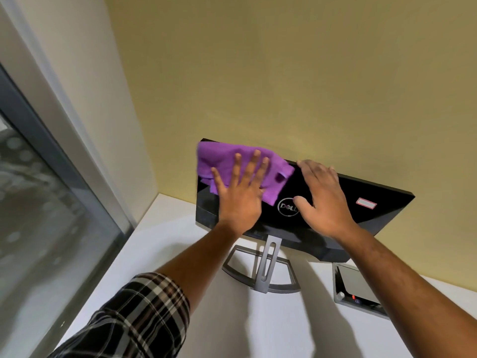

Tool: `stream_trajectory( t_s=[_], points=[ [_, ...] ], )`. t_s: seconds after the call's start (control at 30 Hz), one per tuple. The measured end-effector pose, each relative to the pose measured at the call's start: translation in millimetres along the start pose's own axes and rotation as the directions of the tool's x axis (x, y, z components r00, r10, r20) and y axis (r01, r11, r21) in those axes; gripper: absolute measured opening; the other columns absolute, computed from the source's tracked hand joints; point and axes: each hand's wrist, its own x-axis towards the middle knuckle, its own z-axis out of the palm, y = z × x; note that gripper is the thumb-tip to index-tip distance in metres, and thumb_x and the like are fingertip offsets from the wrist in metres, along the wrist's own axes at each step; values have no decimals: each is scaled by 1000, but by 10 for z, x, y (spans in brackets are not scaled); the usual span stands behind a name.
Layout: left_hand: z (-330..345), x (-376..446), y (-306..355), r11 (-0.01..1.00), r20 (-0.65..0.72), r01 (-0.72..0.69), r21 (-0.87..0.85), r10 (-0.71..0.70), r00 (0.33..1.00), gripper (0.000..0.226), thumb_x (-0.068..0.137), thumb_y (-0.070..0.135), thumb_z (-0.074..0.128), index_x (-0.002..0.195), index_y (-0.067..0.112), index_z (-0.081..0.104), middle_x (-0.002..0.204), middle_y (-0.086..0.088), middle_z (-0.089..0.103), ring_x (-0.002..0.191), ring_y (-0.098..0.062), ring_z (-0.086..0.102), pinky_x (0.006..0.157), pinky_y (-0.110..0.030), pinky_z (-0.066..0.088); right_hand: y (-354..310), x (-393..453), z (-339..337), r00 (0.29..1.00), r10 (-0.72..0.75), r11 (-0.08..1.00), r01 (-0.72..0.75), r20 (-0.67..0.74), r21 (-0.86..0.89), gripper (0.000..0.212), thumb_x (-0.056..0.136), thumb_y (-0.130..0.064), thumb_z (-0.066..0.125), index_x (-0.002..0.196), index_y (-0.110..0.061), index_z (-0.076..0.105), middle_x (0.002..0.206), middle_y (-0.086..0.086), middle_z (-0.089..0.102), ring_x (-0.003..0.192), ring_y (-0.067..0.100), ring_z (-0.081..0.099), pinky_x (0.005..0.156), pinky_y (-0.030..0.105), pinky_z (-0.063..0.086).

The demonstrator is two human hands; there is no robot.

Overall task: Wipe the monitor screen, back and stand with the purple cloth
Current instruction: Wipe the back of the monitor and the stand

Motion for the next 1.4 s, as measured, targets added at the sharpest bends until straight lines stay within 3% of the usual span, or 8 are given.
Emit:
stream_trajectory(
  t_s=[0.07, 0.37, 0.43, 0.53, 0.63, 0.83, 1.1, 1.4],
  points=[
    [6, -8, -167, 984, -23, 170, -62, -172, 985, 77, 104, 46, 32, 158, 26, -18, 167, 1, -21, 154, -34, -16, 112, -75, 11, 3, -20, 8, 1000, -6, 1000, 6, -1, -1, 84, 83, -43, 41, 161, -12, 35, 161, 8, 39, 152, 23, 27, 129, 46, 3],
    [19, -43, -323, 854, -46, 406, -326, -443, 895, 76, 105, 38, 29, 155, 24, -27, 167, -1, -20, 154, -35, -14, 115, -68, 22, -35, -74, -15, 1000, 7, 1000, -7, -1, 5, 82, 85, -34, 49, 163, -15, 30, 163, 6, 37, 155, 21, 24, 129, 40, -5],
    [-3, -12, -162, 891, -40, 356, -282, -381, 924, 76, 104, 35, 31, 156, 23, -23, 168, -5, -19, 153, -38, -16, 115, -70, 17, -33, -64, -18, 1000, 12, 1000, -12, -4, 1, 83, 84, -36, 47, 163, -14, 31, 162, 6, 37, 154, 22, 25, 129, 41, -4],
    [-24, 0, 142, 990, -23, 49, -129, -52, 998, 79, 102, 35, 41, 159, 28, -14, 168, -1, -17, 153, -37, -15, 112, -76, 8, -55, -28, 7, 1000, 8, 1000, -8, -9, 4, 86, 81, -43, 42, 161, -12, 35, 160, 7, 40, 153, 24, 28, 129, 44, 0],
    [-22, 6, 228, 994, -7, -103, -24, 103, 995, 76, 103, 39, 42, 161, 31, -7, 169, 3, -14, 155, -32, -12, 111, -76, 6, -40, -15, 6, 1000, 4, 1000, -4, -10, 18, 86, 79, -45, 41, 159, -13, 37, 159, 7, 42, 151, 24, 31, 129, 48, 5],
    [-23, 111, -265, 942, -93, 275, -194, -296, 950, 80, 103, 42, 35, 157, 28, -22, 166, 3, -22, 154, -33, -15, 114, -73, 12, -51, -14, -11, 1000, 0, 1000, 0, -1, 8, 85, 82, -42, 40, 162, -16, 34, 163, 6, 38, 153, 21, 25, 129, 41, -1],
    [26, 8, -370, 847, -57, 358, -394, -411, 910, 75, 105, 40, 30, 157, 24, -22, 167, 0, -22, 154, -32, -14, 121, -62, 17, -34, -55, -27, 1000, 4, 1000, -4, 10, 10, 84, 83, -42, 40, 163, -17, 32, 164, 5, 36, 154, 20, 24, 129, 40, -3],
    [663, -544, -311, 699, 175, 471, -538, -454, 874, 68, 108, 41, 25, 160, 4, 0, 165, 4, -28, 155, -30, -11, 121, -56, 23, -4, -22, -28, 999, 41, 999, -40, 13, -35, 85, 83, -44, 38, 163, -16, 31, 164, 7, 37, 154, 23, 26, 131, 47, 5]
  ],
)
